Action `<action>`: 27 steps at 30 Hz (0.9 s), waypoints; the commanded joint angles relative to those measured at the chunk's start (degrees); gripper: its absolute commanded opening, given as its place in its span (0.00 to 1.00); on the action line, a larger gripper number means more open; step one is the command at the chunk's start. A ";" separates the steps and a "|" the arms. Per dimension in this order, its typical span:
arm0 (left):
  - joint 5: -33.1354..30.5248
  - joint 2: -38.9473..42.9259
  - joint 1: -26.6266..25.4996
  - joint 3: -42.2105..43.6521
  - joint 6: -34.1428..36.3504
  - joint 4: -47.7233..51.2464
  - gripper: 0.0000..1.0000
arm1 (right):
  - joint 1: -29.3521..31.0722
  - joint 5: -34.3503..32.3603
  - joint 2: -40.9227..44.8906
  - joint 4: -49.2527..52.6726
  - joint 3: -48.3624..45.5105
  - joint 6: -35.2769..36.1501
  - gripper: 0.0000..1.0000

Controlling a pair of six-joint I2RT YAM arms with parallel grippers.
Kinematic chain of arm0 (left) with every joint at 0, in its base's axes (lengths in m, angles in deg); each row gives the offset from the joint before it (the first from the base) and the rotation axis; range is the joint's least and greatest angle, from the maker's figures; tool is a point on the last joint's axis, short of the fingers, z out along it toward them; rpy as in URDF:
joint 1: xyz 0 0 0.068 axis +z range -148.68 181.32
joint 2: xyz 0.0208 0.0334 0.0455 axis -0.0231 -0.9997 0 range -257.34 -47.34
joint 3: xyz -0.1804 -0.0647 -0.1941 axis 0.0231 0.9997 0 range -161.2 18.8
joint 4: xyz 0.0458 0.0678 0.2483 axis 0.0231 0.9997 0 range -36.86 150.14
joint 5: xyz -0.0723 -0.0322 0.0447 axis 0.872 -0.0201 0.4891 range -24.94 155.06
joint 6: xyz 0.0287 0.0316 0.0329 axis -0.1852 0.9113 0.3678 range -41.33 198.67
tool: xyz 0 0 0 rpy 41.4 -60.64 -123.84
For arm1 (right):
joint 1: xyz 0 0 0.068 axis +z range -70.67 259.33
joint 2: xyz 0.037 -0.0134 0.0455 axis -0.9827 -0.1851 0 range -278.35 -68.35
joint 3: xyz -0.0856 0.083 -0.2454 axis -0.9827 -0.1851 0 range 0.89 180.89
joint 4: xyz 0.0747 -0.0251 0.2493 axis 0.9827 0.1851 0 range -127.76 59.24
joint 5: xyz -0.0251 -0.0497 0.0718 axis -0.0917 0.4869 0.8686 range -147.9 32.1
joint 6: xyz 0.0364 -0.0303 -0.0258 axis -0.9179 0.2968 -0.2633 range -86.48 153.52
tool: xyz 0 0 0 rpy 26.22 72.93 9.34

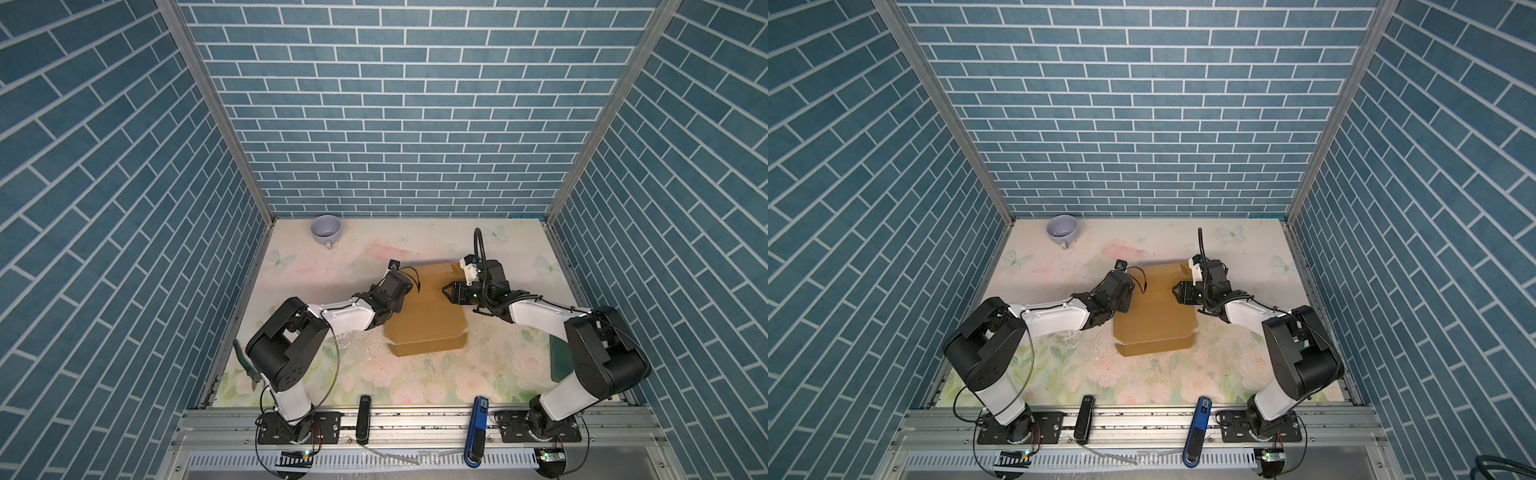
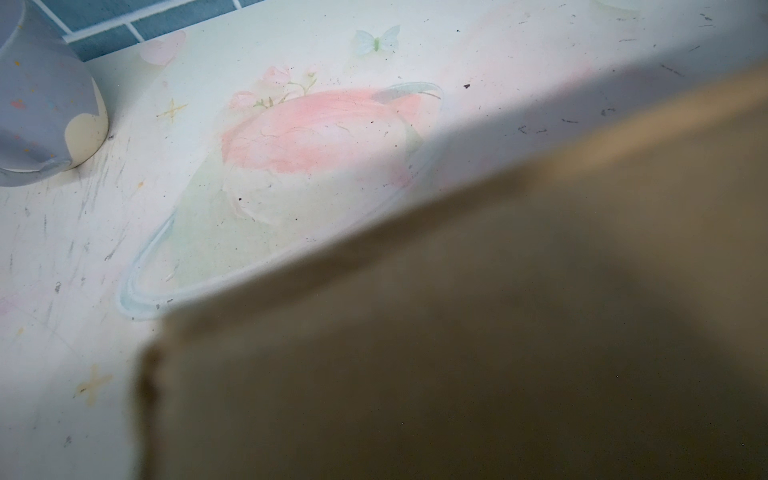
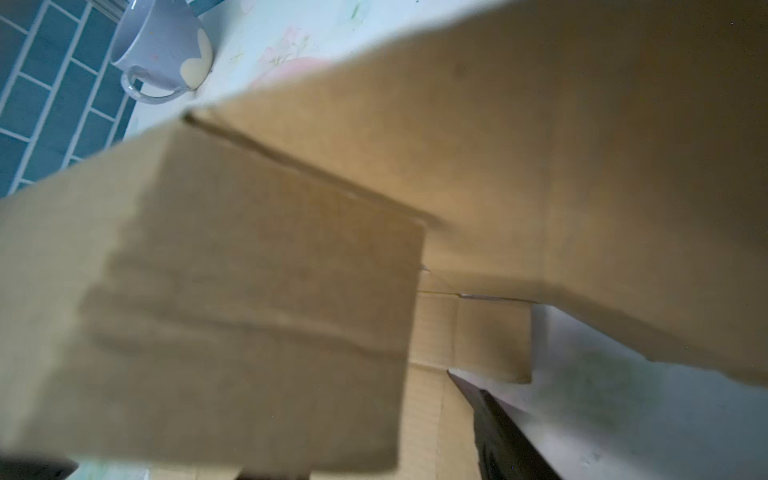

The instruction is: Fold the paper box

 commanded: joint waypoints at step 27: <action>1.92 -1.26 0.14 -4.52 -2.73 8.70 0.14 | 0.10 1.25 -11.52 -15.90 -0.49 -3.24 0.62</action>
